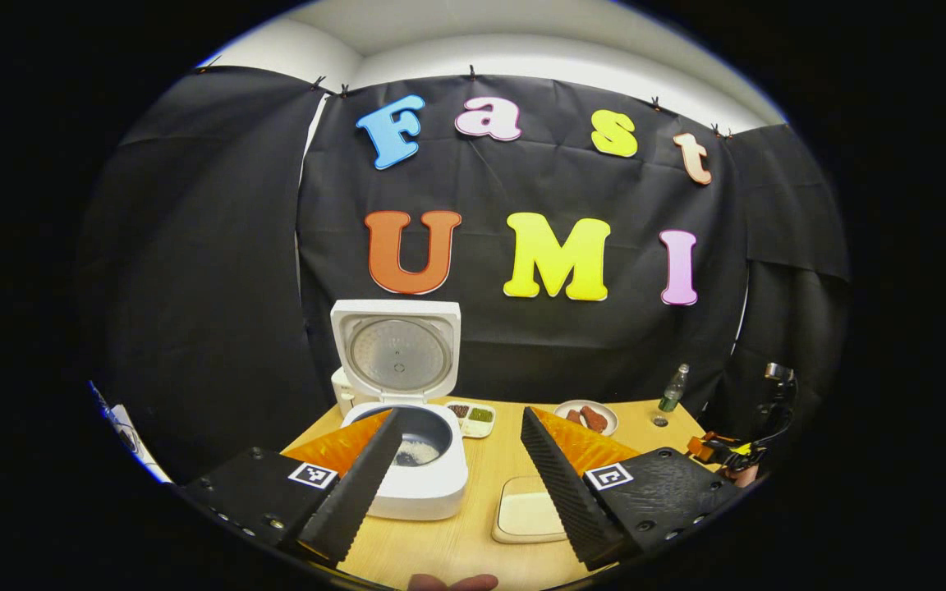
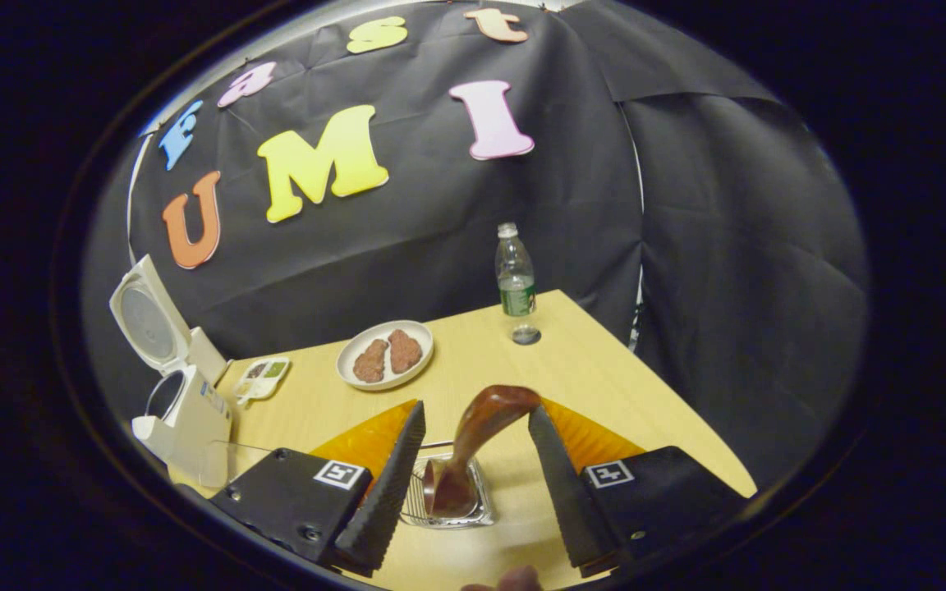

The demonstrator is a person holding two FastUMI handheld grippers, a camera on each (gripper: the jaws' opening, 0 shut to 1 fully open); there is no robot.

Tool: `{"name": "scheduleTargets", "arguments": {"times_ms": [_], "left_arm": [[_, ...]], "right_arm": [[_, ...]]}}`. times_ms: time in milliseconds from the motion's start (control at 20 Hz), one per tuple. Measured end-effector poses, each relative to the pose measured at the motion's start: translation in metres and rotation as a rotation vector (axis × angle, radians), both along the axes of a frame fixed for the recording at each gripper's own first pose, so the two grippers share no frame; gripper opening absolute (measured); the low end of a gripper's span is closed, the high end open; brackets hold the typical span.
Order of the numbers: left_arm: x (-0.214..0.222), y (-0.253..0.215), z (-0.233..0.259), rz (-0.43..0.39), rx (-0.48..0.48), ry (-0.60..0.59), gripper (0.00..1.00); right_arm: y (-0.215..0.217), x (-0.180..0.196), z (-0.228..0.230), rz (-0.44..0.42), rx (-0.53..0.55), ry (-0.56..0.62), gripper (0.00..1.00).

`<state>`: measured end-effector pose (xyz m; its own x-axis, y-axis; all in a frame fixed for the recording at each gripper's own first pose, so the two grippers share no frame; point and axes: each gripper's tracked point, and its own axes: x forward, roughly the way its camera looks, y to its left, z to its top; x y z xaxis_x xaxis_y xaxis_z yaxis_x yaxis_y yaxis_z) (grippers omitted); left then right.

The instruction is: Close the left gripper, press the button to open the rice cooker; take a wooden spoon from the chopstick holder with the right hand, scoop a spoonful of rice and pour it into the rice cooker, then put the wooden spoon back into the chopstick holder.

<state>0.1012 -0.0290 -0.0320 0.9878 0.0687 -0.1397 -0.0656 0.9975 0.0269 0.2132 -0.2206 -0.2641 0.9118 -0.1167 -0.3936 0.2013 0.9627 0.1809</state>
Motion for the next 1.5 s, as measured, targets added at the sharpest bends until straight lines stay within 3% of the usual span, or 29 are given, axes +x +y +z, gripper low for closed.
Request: {"name": "scheduleTargets", "arguments": {"times_ms": [200,400,450,650,850,1100,1500], "left_arm": [[0.035,0.016,0.033,0.003,0.031,-0.067,0.94],[0.078,0.036,0.071,0.015,0.052,-0.125,0.94],[0.089,0.042,0.076,0.021,0.037,-0.13,0.94],[0.144,0.084,0.084,0.079,0.018,-0.121,0.94],[0.2,0.128,0.071,0.143,-0.063,-0.078,0.94],[0.255,0.167,0.046,0.197,-0.096,-0.038,0.95],[0.294,0.187,0.018,0.213,-0.099,0.018,0.94]], "right_arm": [[-0.007,-0.008,0.057,0.008,-0.08,-0.078,0.83],[0.013,-0.021,0.105,0.044,-0.116,-0.134,0.84],[0.023,-0.026,0.114,0.061,-0.123,-0.145,1.0],[0.062,-0.044,0.14,0.121,-0.105,-0.169,1.0],[0.088,-0.059,0.151,0.17,-0.096,-0.16,1.0],[0.108,-0.062,0.144,0.199,-0.103,-0.1,1.0],[0.118,-0.055,0.125,0.176,-0.071,-0.031,1.0]]}}
